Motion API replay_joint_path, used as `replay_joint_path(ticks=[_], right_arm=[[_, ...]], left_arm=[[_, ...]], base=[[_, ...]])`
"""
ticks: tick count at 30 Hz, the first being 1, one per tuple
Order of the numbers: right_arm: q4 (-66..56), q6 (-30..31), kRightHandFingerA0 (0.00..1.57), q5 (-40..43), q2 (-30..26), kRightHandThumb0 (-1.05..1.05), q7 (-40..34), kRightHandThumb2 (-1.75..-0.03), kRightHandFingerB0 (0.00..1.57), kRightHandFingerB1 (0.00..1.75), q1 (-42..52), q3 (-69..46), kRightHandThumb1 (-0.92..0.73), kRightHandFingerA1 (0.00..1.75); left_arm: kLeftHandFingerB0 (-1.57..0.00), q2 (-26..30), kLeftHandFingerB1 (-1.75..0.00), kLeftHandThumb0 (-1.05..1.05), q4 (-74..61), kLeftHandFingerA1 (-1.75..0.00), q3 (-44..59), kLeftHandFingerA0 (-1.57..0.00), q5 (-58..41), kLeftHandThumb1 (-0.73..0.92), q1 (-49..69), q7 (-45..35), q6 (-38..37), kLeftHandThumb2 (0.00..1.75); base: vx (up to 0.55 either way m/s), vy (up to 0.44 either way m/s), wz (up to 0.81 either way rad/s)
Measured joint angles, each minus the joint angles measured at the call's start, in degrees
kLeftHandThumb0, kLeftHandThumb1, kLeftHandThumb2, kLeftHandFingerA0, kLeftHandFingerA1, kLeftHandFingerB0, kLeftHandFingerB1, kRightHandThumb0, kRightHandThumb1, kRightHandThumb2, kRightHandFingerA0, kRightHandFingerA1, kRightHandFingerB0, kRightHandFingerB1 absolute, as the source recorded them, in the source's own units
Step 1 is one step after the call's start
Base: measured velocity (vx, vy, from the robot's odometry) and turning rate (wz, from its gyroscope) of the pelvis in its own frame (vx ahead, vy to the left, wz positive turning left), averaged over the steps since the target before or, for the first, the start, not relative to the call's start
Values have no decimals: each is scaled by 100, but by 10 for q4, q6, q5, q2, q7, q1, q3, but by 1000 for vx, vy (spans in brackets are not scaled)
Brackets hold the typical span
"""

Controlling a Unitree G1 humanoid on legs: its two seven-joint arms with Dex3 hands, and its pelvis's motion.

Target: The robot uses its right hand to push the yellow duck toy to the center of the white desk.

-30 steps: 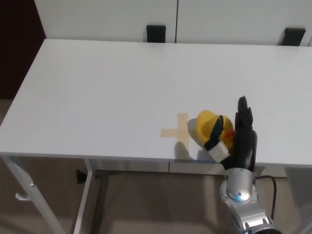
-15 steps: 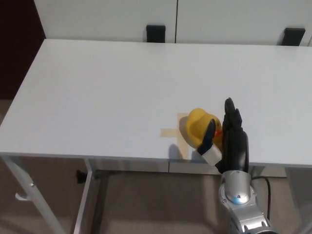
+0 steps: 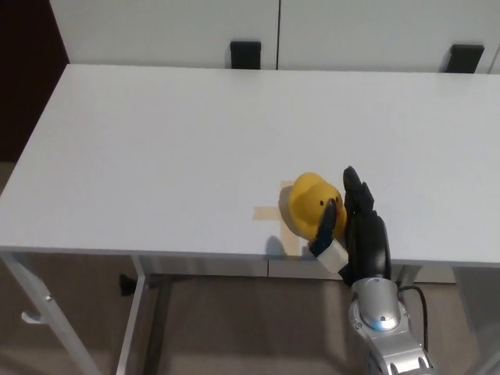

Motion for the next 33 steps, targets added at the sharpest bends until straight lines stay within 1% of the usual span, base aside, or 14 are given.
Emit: replay_joint_path(ticks=[5,6,10,11,13,14,18,19,20,22,23,29,30,33], right_arm=[[-19,30,0,1,0,-103,20,-120,0,1,0,6,-85,6],[-21,34,0,1,0,-104,24,-121,0,1,0,8,-84,6],[-28,45,0,1,0,-104,34,-121,0,1,0,11,-84,6],[-32,51,0,1,0,-89,38,-72,0,11,0,13,-92,3],[-35,55,0,1,0,-89,40,-72,0,11,1,14,-92,3],[-39,61,0,2,0,-100,45,-120,0,3,1,16,-83,7],[-48,72,0,2,-2,-100,55,-120,0,3,2,18,-83,7],[-53,79,0,2,-3,-101,61,-121,0,2,2,21,-82,7],[-56,83,0,2,-3,-104,65,-121,0,0,2,23,-87,5],[-61,90,0,2,-4,-104,71,-121,0,0,3,25,-87,5],[-65,92,0,2,-5,-105,76,-122,0,0,4,25,-89,5],[-84,88,0,6,-18,-97,96,-123,0,10,23,22,-83,13],[-89,87,0,6,-21,-93,97,-87,0,0,26,20,-92,0],[-101,84,0,3,-31,-89,94,-86,0,0,36,16,-92,0]], left_arm=[[-153,0,-84,31,0,-87,-4,-155,1,-46,-1,0,0,147],[-155,0,-88,45,0,-92,-4,-146,1,-43,0,0,0,157],[-155,0,-88,45,0,-92,-3,-146,0,-43,0,0,0,157],[-148,0,-94,44,0,-101,-2,-140,-1,-54,0,0,0,164],[-148,0,-94,44,0,-101,-1,-140,-1,-54,0,0,0,164],[-157,0,-85,39,0,-87,-1,-154,-1,-43,0,0,0,148],[-157,0,-85,39,0,-87,-3,-154,-1,-43,0,0,0,148],[-150,0,-93,43,0,-97,-3,-143,-1,-49,0,0,0,164],[-137,-1,-121,11,0,-124,-3,-140,-1,-16,0,0,0,88],[-137,-2,-121,11,0,-124,-3,-140,-1,-16,0,0,0,88],[-151,-2,-89,44,0,-92,-3,-146,-1,-46,-1,0,0,163],[-148,-2,-94,53,0,-103,-6,-141,0,-48,-1,1,0,167],[-152,-2,-85,29,0,-90,-6,-152,0,-48,-1,1,0,147],[-150,-2,-85,26,0,-89,-6,-149,0,-44,-1,1,0,137]], base=[[0,0,0],[0,0,0],[0,0,0],[0,0,0],[0,0,0],[0,0,0],[0,0,0],[0,0,0],[0,0,0],[0,0,0],[0,0,0],[0,0,0],[0,0,0],[0,0,3]])
